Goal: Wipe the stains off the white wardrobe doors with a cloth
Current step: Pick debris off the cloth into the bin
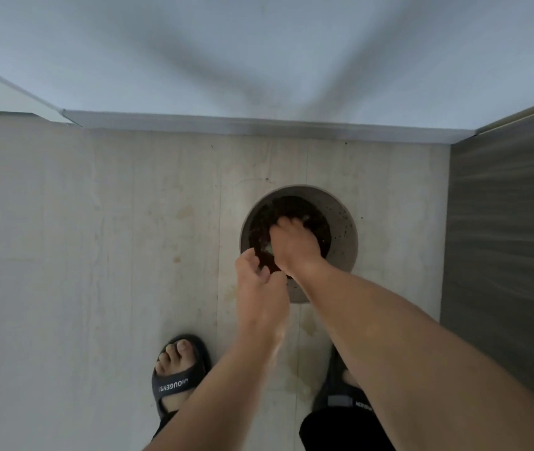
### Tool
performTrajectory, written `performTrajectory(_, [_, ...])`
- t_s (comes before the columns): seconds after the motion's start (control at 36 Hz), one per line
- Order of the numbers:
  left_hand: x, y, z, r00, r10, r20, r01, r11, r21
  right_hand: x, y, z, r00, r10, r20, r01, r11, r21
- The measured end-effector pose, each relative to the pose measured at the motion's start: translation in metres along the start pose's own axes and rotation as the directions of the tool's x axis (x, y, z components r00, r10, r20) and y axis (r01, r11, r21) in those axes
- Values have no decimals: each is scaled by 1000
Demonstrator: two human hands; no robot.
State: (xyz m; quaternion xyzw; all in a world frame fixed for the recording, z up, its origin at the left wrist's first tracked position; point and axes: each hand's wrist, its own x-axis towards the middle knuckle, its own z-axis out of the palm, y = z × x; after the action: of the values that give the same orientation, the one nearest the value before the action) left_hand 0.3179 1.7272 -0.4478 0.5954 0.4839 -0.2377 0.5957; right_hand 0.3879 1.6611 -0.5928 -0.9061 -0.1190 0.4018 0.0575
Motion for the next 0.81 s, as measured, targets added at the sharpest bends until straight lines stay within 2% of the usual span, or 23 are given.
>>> performTrajectory(0.06, [-11,2,-5,999,-47,23,47,999,-7,-11,2,-10,988,37,152,-50,995,83])
performTrajectory(0.08, [-14,3,-8,996,-75,50,76,997,-12,-14,3,-13,981,63,186,-97,978,183])
performTrajectory(0.14, [-15,6,-12,985,-130,116,131,991,-1,-24,5,-23,978,157,134,-197,905,378])
performTrajectory(0.19, [-9,12,-14,976,-156,150,156,988,9,-35,8,-34,958,275,78,-271,783,559])
performTrajectory(0.25, [0,18,-14,973,-170,157,173,985,-5,-48,12,-45,926,360,115,-323,597,735])
performTrajectory(0.31, [16,17,-11,964,-204,171,215,976,-47,-64,18,-57,908,362,210,-330,310,892])
performTrajectory(0.36, [35,10,-5,957,-219,191,245,962,-122,-82,27,-68,919,251,303,-300,-49,953])
performTrajectory(0.39, [39,12,-3,956,-215,197,244,960,-139,-90,31,-74,929,176,324,-288,-203,936])
performTrajectory(0.42, [40,15,-1,956,-215,202,246,958,-147,-98,35,-79,936,113,333,-286,-309,907])
performTrajectory(0.47, [37,28,3,950,-221,219,261,950,-173,-110,41,-85,948,-6,319,-292,-422,858])
performTrajectory(0.53, [39,34,3,923,-289,253,347,910,-228,-117,46,-87,949,-77,307,-305,-478,824])
performTrajectory(0.61, [42,34,2,905,-324,274,392,885,-250,-114,50,-79,937,-2,350,-309,-473,825])
performTrajectory(0.64, [44,33,3,914,-317,253,377,895,-240,-111,50,-75,928,87,363,-301,-401,865])
performTrajectory(0.67, [45,31,4,927,-306,217,350,913,-207,-107,50,-72,915,208,345,-295,-237,926])
performTrajectory(0.69, [45,29,6,939,-293,180,324,930,-172,-104,50,-69,903,338,264,-289,25,957])
performTrajectory(0.72, [44,27,8,948,-284,144,303,944,-134,-101,48,-65,894,425,141,-284,295,912])
performTrajectory(0.75, [42,25,11,955,-273,114,285,953,-103,-101,43,-65,892,452,22,-259,469,844])
performTrajectory(0.78, [40,25,13,962,-259,90,266,961,-72,-102,36,-65,897,439,-48,-217,533,818])
performTrajectory(0.81, [38,24,15,968,-239,70,242,969,-42,-103,28,-66,909,412,-66,-186,541,820])
